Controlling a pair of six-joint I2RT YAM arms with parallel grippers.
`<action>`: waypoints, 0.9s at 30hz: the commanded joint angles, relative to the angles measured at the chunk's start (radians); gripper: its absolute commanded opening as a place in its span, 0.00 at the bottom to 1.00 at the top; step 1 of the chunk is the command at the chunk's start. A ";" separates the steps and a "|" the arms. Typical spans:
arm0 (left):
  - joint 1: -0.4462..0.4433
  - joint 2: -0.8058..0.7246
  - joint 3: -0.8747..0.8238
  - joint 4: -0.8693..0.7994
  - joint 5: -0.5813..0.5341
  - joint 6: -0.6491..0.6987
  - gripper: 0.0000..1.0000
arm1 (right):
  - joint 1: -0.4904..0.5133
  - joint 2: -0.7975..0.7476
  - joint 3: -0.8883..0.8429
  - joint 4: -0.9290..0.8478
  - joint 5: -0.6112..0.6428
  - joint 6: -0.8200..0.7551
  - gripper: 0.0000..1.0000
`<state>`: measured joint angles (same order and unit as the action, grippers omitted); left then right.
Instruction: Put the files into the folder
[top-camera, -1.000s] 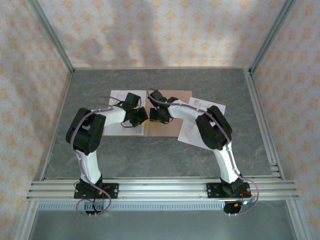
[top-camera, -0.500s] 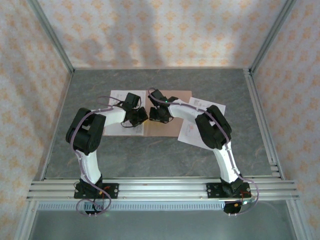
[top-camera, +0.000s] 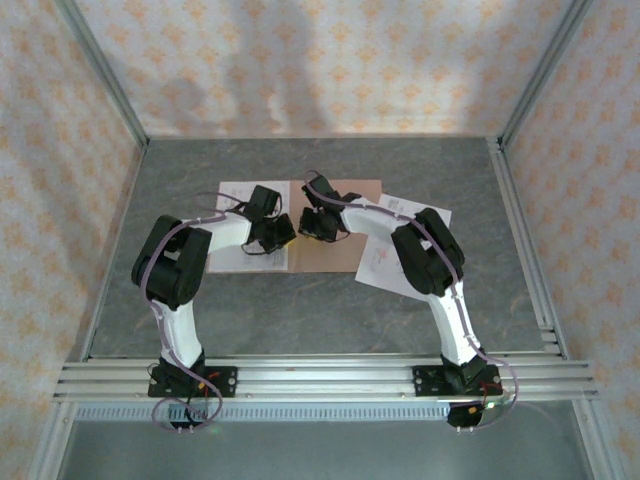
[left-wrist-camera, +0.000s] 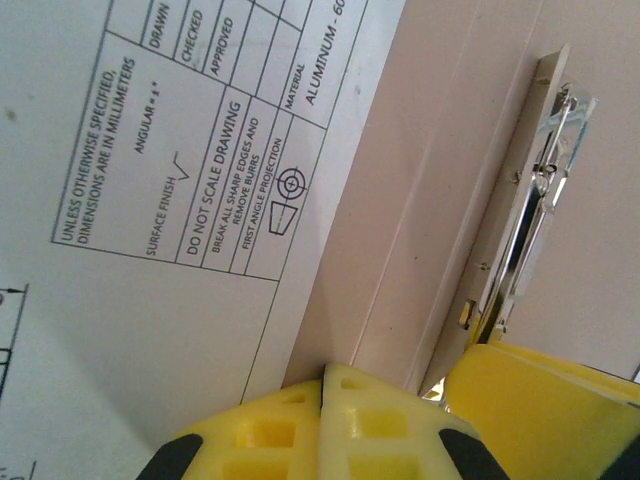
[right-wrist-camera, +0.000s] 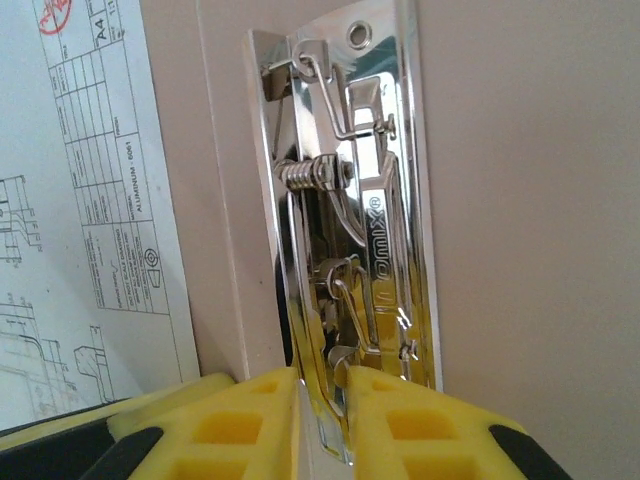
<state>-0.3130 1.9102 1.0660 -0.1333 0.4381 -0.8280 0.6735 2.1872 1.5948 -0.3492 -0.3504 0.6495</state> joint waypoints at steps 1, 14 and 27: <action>0.018 0.115 -0.077 -0.249 -0.137 0.034 0.00 | -0.003 0.029 -0.039 0.064 -0.021 0.049 0.19; 0.019 0.133 -0.070 -0.241 -0.134 0.035 0.00 | -0.011 0.008 -0.152 0.165 -0.086 0.108 0.15; 0.019 0.128 -0.064 -0.254 -0.140 0.041 0.00 | -0.026 0.036 -0.302 0.333 -0.068 0.219 0.00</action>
<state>-0.2981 1.9182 1.0790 -0.1337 0.4110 -0.8104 0.6357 2.1502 1.3369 0.1040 -0.4717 0.8474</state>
